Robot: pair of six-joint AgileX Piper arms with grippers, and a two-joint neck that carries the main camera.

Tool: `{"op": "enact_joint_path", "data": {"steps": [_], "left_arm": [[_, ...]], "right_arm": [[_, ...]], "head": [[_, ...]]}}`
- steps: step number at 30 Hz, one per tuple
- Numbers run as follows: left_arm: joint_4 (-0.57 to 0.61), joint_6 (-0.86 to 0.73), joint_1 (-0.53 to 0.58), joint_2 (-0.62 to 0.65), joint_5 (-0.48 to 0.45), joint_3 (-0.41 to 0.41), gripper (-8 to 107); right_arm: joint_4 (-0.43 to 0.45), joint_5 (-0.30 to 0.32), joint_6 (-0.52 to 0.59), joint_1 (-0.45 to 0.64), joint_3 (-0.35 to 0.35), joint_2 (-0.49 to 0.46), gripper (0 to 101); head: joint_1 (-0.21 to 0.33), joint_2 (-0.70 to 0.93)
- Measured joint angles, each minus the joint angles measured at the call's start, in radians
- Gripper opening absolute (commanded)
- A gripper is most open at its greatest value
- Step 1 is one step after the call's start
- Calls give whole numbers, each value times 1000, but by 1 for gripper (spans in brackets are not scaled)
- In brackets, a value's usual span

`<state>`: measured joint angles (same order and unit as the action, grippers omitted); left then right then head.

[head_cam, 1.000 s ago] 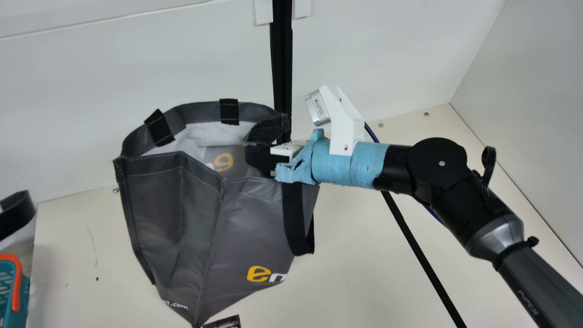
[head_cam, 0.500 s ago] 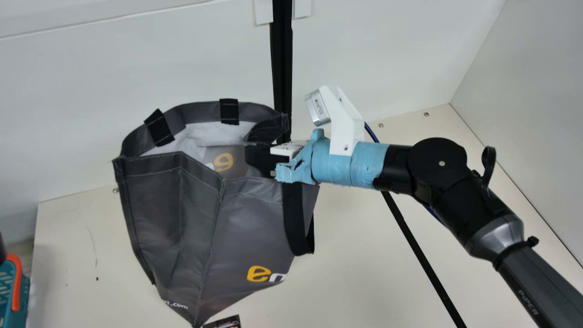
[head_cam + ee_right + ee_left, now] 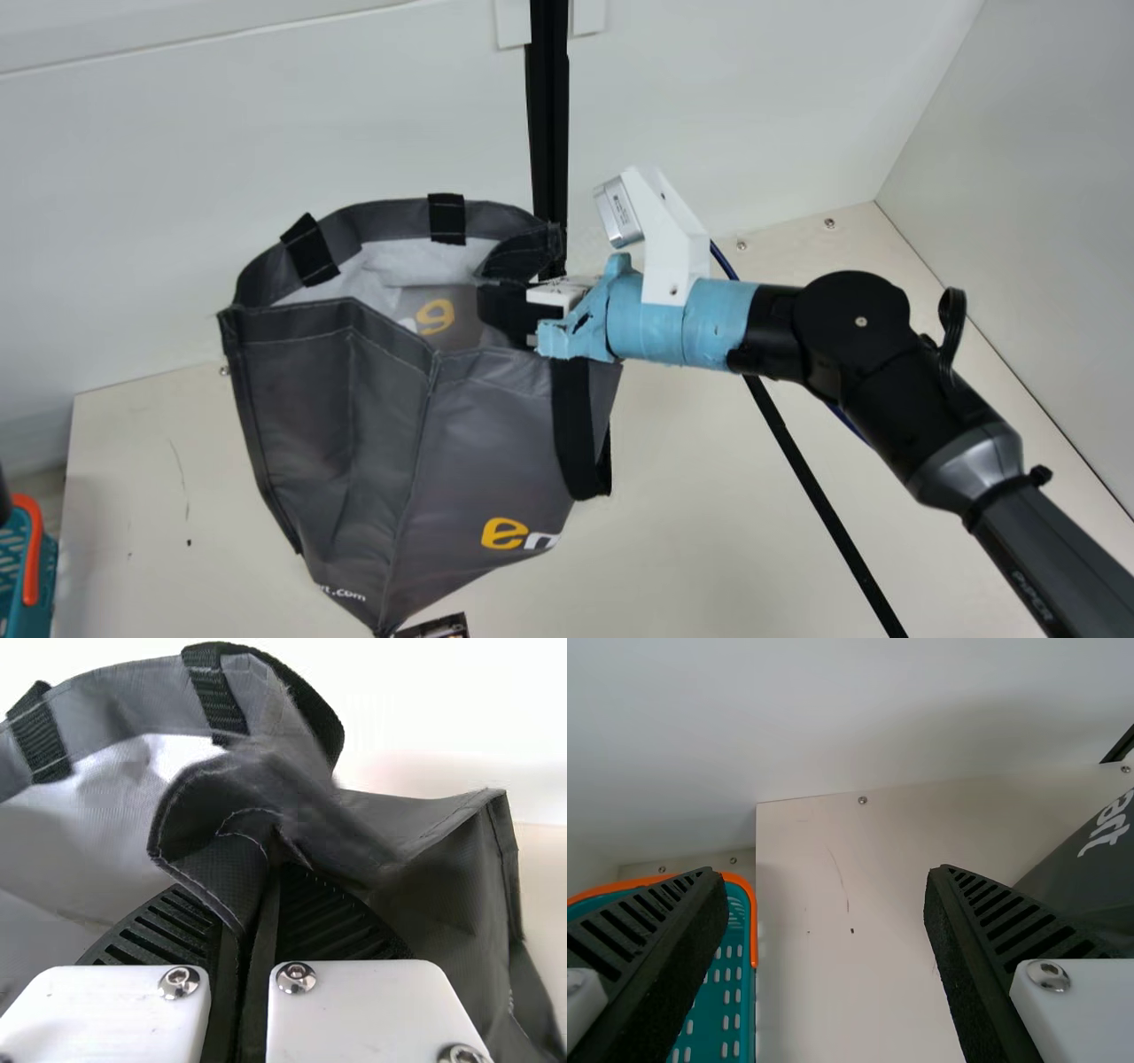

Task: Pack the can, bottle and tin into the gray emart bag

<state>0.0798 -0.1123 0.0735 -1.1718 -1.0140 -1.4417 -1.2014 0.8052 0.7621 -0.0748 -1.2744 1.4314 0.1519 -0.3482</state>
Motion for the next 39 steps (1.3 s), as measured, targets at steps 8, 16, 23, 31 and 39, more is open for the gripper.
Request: {"op": "enact_joint_path", "data": {"steps": [8, 16, 23, 31, 39], "left_arm": [[0, 0, 0, 0, 0, 0, 90], [0, 0, 0, 0, 0, 0, 90], [0, 0, 0, 0, 0, 0, 90], [0, 0, 0, 0, 0, 0, 90], [0, 0, 0, 0, 0, 0, 90]], "right_arm": [[140, -1, -124, 40, -121, 0, 0], [287, 16, -271, 108, -230, -1, 0], [375, 25, -373, 167, -276, -6, 0], [429, 26, -448, 238, -307, -11, 0], [484, 19, -512, 317, -320, -14, 0]], "head": [[0, 2], [0, 0], [0, 2], [-2, 2], [0, 2]]}}
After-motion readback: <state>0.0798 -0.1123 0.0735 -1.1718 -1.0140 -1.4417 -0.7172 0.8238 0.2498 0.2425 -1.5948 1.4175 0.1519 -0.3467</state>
